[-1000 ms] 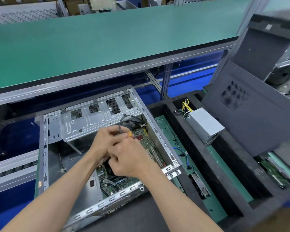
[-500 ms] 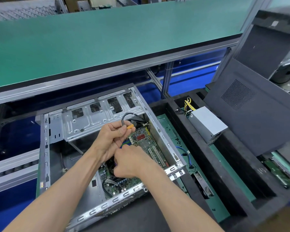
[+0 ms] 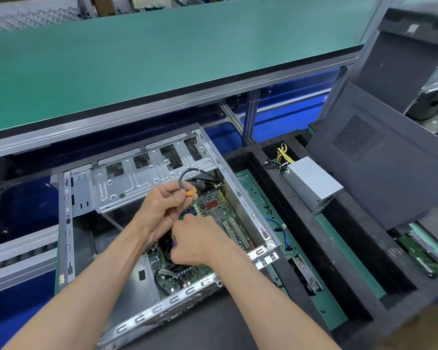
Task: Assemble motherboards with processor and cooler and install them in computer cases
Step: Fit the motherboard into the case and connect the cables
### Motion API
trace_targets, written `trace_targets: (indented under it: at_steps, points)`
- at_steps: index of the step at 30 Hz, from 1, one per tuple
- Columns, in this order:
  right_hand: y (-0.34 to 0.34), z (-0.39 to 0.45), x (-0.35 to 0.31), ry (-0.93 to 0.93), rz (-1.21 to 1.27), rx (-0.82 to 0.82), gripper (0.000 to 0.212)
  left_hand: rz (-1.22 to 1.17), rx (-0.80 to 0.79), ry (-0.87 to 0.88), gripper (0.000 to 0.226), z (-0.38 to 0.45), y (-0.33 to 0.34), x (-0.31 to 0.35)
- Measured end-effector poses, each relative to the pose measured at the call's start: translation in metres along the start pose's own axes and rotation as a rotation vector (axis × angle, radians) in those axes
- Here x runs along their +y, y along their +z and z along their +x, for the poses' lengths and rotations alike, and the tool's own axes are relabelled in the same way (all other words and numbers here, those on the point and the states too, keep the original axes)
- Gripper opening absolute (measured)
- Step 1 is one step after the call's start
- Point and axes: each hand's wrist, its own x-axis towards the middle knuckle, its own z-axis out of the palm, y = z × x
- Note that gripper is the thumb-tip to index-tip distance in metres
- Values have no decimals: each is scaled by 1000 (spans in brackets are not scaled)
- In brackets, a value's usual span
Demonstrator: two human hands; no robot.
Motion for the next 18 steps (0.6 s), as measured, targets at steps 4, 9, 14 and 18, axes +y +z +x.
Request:
trace_targets:
  at_steps: [4, 9, 14, 18]
  points:
    - [-7, -4, -2, -52, 0, 138, 10, 311, -24, 58, 12, -7, -9, 0]
    - [-11, -7, 0, -41, 8, 244, 14, 664, -1, 115, 23, -8, -13, -2]
    - [-7, -7, 2, 14, 29, 144, 9, 663, 26, 71, 16, -11, -17, -1]
    - [-2, -9, 6, 34, 52, -94, 25, 621, 59, 72, 13, -15, -18, -7]
